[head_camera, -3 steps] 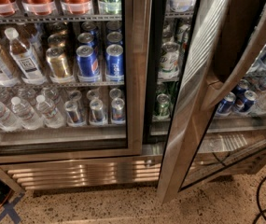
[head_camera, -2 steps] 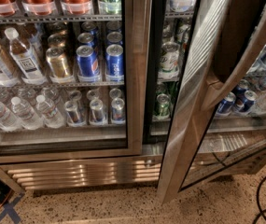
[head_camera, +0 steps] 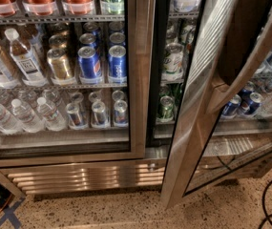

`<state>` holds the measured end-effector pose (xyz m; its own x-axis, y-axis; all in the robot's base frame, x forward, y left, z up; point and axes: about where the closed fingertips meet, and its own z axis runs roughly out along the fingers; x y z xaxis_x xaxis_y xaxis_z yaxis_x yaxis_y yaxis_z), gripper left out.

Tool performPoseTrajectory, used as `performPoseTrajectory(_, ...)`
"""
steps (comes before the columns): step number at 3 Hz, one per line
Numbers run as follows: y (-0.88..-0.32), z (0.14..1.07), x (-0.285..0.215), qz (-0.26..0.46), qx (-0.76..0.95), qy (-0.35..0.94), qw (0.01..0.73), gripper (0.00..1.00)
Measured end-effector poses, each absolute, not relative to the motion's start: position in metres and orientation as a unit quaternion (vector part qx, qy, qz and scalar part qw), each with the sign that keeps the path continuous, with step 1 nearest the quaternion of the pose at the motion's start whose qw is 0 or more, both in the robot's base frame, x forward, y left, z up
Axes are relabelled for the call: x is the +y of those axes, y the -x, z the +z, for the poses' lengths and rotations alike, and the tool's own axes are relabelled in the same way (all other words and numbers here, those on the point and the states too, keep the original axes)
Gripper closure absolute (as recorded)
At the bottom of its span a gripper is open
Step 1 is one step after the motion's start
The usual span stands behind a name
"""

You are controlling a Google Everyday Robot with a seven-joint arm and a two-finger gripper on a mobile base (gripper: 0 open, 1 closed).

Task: Open right fridge door

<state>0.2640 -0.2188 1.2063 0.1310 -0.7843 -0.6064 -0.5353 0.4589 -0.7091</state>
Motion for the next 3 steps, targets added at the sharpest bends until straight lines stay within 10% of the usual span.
performPoseTrajectory(3,-0.2640,1.2063,-0.2188,-0.112,0.650,0.508,0.555,0.00)
